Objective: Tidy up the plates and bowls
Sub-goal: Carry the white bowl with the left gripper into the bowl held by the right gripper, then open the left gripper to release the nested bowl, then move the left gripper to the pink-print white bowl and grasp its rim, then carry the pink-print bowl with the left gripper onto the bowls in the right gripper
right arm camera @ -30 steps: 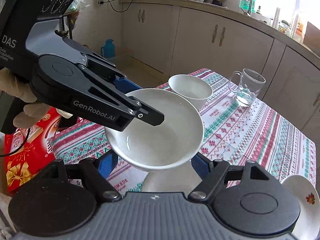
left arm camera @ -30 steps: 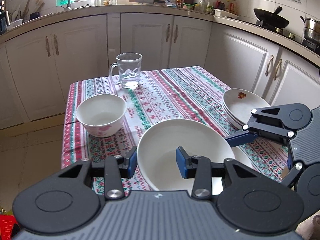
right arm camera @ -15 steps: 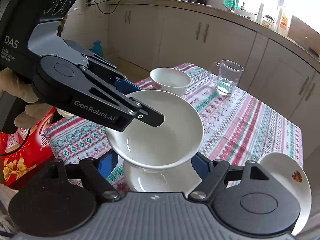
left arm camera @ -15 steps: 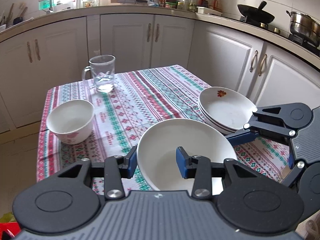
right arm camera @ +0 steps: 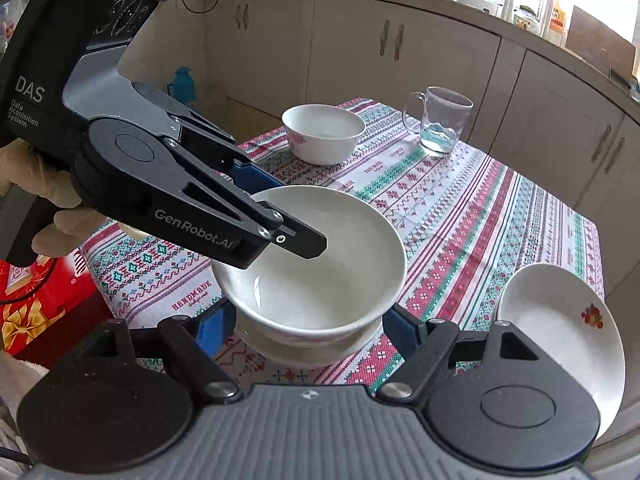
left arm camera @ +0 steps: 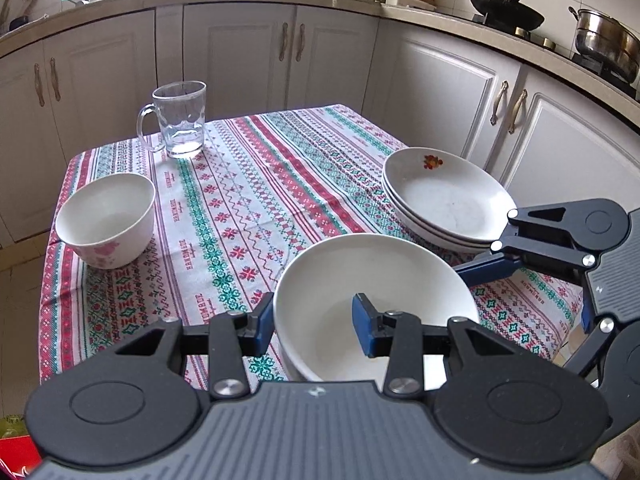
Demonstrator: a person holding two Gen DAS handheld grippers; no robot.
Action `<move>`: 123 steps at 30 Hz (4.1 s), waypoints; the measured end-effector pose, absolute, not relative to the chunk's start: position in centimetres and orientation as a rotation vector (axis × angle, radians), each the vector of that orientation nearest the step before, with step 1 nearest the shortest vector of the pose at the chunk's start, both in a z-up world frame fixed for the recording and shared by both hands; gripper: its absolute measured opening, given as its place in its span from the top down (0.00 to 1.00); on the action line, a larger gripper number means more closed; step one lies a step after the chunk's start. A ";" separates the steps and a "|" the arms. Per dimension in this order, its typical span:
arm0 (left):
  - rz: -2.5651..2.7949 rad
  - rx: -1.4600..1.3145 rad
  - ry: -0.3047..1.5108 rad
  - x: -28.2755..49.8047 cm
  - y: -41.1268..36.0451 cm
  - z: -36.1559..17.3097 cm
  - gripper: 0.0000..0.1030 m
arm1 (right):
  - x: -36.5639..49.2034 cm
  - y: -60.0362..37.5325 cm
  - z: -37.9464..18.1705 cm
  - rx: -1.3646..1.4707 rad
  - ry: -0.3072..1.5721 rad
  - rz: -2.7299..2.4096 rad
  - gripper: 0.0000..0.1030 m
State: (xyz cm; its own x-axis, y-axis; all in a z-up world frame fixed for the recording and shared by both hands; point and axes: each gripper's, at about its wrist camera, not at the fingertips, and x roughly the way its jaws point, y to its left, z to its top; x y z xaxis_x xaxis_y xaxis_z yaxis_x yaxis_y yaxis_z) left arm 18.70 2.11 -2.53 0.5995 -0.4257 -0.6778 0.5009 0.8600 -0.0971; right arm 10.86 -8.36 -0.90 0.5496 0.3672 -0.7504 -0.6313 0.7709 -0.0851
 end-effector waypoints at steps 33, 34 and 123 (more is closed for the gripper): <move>-0.495 0.096 0.717 17.7 4.0 -2.3 0.22 | 10.7 -8.4 -0.9 -0.323 0.761 0.644 0.00; -0.489 0.094 0.714 17.7 4.3 -2.2 0.21 | 10.5 -8.4 -0.7 -0.330 0.755 0.640 0.00; -0.385 0.115 0.764 38.0 15.2 -5.6 0.56 | 35.6 2.8 -5.0 -0.464 0.793 0.961 0.17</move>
